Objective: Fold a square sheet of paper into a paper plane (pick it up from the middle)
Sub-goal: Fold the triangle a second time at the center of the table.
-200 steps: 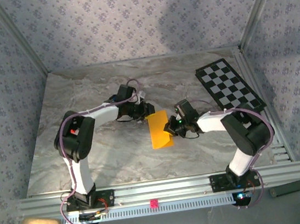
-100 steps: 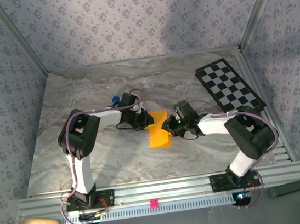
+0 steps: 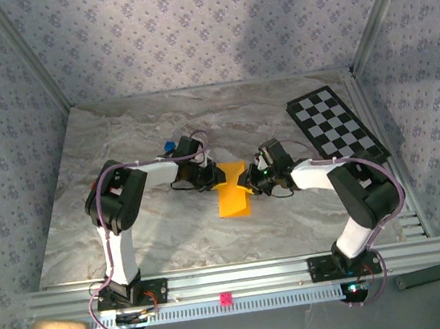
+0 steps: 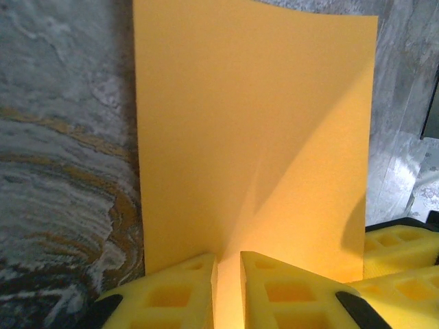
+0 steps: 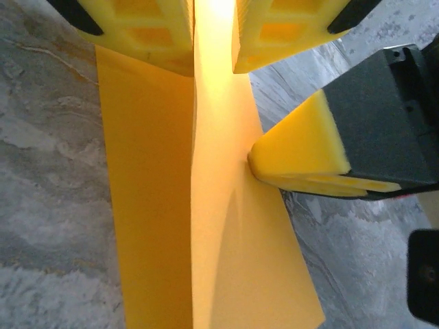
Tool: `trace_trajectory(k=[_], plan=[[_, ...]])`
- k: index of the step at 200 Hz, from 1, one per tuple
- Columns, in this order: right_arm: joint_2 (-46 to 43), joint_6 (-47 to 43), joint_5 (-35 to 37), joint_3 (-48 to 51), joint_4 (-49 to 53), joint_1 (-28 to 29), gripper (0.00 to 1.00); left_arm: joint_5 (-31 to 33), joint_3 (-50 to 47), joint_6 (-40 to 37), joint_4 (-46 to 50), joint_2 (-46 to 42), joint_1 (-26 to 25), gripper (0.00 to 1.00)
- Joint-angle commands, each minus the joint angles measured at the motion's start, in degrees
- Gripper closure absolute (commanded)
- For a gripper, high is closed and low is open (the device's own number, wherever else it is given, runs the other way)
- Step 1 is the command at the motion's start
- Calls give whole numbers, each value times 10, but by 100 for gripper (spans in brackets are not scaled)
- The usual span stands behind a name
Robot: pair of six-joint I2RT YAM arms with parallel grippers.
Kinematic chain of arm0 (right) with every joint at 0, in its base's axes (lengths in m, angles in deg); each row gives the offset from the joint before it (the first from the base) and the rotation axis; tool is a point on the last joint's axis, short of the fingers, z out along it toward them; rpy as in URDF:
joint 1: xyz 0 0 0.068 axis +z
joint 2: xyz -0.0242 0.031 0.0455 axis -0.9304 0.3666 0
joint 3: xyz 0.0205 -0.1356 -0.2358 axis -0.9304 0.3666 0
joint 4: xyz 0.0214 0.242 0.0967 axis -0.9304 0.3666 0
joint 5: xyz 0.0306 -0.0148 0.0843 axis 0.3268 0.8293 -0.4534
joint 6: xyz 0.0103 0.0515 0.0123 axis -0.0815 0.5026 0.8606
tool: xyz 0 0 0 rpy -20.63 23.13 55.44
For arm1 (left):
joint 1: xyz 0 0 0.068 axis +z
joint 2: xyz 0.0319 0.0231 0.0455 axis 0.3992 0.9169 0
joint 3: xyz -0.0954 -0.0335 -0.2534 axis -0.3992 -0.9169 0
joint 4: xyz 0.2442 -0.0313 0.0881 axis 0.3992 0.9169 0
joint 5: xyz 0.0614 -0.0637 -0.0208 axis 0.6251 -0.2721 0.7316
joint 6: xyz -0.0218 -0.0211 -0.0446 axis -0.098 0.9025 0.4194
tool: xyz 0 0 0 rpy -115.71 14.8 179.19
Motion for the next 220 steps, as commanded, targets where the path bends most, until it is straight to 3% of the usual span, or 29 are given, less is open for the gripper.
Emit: trace_trajectory(k=[1, 35, 51, 75, 97, 126, 148, 160, 176, 196, 220], plan=[[19, -28, -25, -18, 22, -7, 80, 9, 14, -16, 20, 2, -2, 83], [30, -39, -22, -31, 43, -9, 87, 8, 12, -15, 9, -10, -2, 81], [31, -35, -22, -31, 48, -13, 89, 7, 0, -21, -14, -38, -4, 73], [24, -22, -20, -29, 44, -14, 91, 38, -13, -65, -14, -86, -10, 60], [21, -11, -23, -30, 41, -16, 92, 80, -49, -129, -31, -137, -29, 57], [18, -2, -24, -32, 37, -16, 92, 127, -112, -238, -74, -207, -82, 55], [15, 3, -26, -29, 33, -17, 92, 191, -128, -311, -55, -231, -142, 55], [14, 4, -26, -28, 33, -18, 92, 260, -121, -296, -16, -231, -173, 58], [13, 4, -27, -27, 31, -18, 92, 287, -133, -265, -23, -231, -199, 62], [9, 4, -25, -24, 30, -19, 92, 374, -165, -278, -45, -246, -250, 54], [7, 7, -24, -19, 25, -19, 91, 433, -181, -288, -68, -255, -292, 47]])
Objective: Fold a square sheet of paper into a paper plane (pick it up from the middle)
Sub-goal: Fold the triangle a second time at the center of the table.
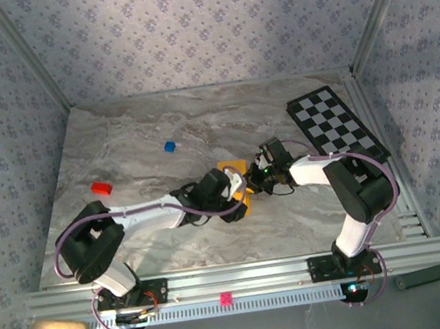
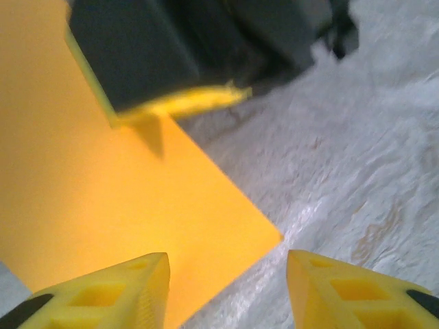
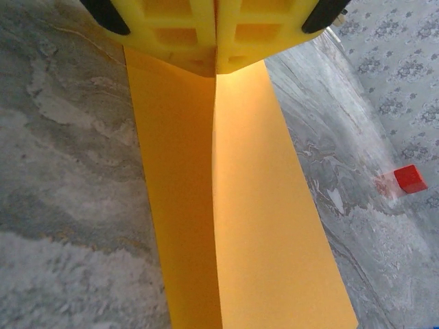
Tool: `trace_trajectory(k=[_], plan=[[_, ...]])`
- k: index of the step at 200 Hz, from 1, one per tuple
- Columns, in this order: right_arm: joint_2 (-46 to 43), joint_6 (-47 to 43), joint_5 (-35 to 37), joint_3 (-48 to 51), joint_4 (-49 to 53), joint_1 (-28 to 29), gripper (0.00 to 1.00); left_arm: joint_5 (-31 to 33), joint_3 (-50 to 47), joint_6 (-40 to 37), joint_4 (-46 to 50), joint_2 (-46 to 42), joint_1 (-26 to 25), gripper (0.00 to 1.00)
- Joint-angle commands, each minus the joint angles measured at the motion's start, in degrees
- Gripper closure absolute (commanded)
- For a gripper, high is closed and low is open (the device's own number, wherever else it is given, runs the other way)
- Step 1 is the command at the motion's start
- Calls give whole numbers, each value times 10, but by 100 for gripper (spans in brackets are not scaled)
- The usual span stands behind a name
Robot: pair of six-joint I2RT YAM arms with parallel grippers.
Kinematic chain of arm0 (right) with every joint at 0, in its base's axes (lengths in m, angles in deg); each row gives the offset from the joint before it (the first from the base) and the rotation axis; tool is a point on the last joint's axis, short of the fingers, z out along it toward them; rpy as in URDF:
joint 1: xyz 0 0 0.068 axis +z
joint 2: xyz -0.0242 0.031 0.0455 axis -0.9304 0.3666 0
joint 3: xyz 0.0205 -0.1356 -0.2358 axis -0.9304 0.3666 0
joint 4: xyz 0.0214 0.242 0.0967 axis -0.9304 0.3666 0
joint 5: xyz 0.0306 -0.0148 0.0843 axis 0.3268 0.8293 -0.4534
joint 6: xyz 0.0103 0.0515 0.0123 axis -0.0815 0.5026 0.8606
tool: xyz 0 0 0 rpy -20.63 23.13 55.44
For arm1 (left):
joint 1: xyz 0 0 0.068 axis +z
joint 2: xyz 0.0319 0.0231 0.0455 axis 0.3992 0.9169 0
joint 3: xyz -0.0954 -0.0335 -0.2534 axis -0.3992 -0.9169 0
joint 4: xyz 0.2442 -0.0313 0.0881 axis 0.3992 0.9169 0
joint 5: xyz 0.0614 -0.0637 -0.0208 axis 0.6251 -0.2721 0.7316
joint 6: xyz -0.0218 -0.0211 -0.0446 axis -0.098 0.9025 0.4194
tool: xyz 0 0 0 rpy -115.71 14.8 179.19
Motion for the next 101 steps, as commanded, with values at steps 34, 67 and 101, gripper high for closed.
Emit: trace_trajectory(k=[34, 67, 101], plan=[[-17, 13, -11, -1, -7, -5, 91, 175, -7, -40, -34, -16, -78, 44], [-21, 14, -10, 1, -9, -7, 91, 198, 3, -39, -43, 4, -83, 41], [-21, 14, -10, 3, -8, -8, 91, 205, 22, -58, -43, 21, -85, 41]])
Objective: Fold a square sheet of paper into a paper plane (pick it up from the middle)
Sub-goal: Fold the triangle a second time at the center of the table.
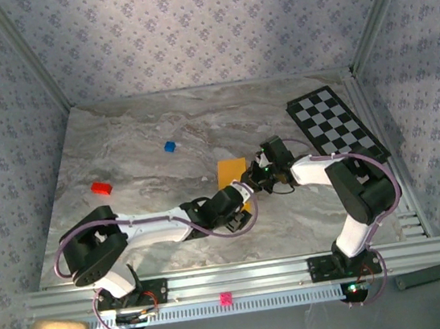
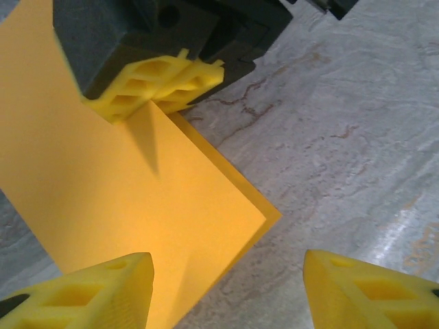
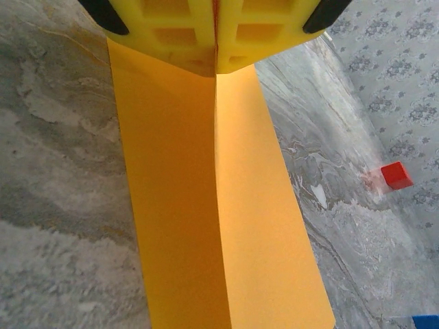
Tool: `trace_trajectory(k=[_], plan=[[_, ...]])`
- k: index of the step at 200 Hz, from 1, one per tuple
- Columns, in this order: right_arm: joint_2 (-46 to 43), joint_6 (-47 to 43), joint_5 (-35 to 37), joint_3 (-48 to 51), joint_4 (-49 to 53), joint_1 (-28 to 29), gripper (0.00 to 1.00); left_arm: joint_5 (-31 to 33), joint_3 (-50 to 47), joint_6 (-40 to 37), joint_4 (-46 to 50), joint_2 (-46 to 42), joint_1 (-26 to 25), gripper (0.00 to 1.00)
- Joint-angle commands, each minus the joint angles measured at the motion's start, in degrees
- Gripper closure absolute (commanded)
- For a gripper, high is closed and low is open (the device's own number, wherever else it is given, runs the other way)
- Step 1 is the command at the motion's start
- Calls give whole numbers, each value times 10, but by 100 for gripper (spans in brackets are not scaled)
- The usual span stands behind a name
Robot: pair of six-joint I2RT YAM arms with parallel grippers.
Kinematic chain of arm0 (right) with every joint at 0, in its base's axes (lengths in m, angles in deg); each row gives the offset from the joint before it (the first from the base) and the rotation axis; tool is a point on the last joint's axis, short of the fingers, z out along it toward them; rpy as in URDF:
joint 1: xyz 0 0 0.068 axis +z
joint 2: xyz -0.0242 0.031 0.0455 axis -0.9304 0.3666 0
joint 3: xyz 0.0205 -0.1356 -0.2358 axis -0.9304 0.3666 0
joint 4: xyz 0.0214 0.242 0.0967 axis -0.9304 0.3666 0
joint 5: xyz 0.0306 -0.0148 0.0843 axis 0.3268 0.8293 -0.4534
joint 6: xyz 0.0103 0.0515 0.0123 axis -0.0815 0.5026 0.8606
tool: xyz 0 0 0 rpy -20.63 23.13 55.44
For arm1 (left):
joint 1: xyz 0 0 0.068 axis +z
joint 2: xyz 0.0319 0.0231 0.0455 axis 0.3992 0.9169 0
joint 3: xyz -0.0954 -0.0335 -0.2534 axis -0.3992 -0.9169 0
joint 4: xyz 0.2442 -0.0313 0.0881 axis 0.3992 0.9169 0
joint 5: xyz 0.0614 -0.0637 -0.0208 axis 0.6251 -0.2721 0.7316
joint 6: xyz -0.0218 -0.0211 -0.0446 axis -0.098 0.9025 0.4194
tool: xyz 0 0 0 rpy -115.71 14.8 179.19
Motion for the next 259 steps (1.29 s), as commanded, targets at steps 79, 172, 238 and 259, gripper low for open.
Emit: trace_trajectory(k=[79, 172, 238, 259], plan=[[-16, 3, -10, 6, 0, -6, 90, 21, 58, -53, 1, 41, -3, 58], [-17, -1, -10, 7, 3, -7, 88, 15, 62, -67, 12, 39, -3, 90], [-55, -19, 15, 24, 35, -30, 78, -44, 58, -34, 13, 16, 24, 100], [-87, -31, 34, 38, 61, -49, 72, -114, 58, -9, 12, 3, 54, 100]])
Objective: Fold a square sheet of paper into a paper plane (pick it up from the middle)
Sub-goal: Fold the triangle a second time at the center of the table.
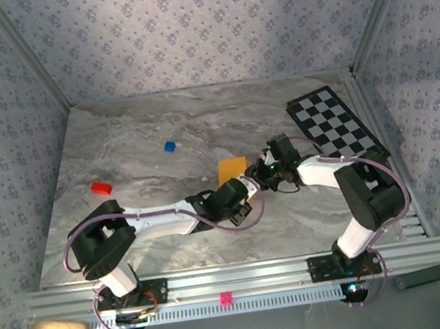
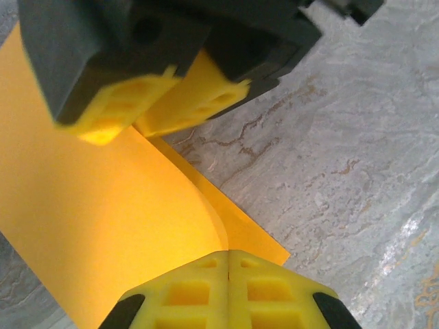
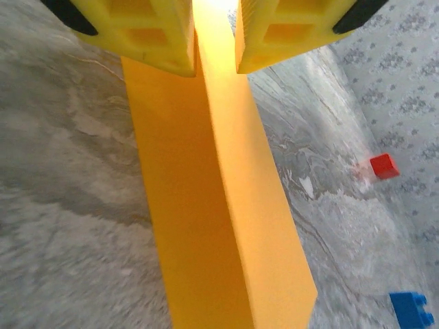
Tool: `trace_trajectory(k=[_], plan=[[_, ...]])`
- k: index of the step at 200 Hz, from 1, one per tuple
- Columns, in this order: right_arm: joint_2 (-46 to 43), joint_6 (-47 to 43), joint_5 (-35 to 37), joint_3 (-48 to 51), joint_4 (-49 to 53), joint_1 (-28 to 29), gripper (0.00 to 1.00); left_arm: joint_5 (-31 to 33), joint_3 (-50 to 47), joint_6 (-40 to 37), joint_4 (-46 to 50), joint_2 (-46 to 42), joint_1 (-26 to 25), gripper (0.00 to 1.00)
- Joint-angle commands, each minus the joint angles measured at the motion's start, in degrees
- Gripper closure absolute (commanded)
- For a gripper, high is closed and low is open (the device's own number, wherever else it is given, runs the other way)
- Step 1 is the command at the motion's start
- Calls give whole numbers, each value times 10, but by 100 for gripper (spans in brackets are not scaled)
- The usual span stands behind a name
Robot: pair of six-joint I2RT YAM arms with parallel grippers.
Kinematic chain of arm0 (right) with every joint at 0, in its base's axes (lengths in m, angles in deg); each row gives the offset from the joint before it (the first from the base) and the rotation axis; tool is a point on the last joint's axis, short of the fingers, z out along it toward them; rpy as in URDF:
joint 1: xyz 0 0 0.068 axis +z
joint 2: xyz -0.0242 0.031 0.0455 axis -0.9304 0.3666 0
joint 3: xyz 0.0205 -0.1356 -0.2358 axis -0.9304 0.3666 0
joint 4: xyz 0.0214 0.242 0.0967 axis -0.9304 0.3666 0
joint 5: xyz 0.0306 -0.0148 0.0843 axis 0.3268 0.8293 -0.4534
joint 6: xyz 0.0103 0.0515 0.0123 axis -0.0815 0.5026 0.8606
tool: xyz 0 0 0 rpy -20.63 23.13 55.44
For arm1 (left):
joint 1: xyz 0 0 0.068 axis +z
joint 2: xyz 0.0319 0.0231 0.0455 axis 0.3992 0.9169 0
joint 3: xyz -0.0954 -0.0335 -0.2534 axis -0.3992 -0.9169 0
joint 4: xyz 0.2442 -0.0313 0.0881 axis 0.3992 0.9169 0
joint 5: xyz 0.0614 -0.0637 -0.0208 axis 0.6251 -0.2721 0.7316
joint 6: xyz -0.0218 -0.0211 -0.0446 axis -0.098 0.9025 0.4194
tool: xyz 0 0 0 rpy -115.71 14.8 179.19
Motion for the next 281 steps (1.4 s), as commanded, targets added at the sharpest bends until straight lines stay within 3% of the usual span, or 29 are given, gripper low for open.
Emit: trace_trajectory(k=[1, 27, 47, 67, 109, 154, 214, 281], plan=[[-42, -23, 27, 20, 45, -21, 71, -86, 11, 36, 5, -29, 31, 100], [-96, -41, 48, 45, 58, -35, 53, -216, 16, 77, 0, -25, 83, 100], [-135, -61, 63, 52, 85, -36, 52, -319, 23, 104, -4, -6, 120, 100], [-165, -64, 74, 67, 92, -32, 56, -362, 27, 113, -5, 8, 137, 100], [-193, -69, 104, 102, 74, 19, 77, -389, 31, 125, -9, 14, 157, 100], [-150, -37, 70, 115, 23, 62, 92, -385, 32, 127, -3, 13, 168, 100], [-83, -20, 74, 98, -20, 114, 97, -379, 31, 129, -1, 16, 171, 100], [-45, -65, 124, 86, 89, 105, 98, -382, 34, 141, -5, 26, 183, 100]])
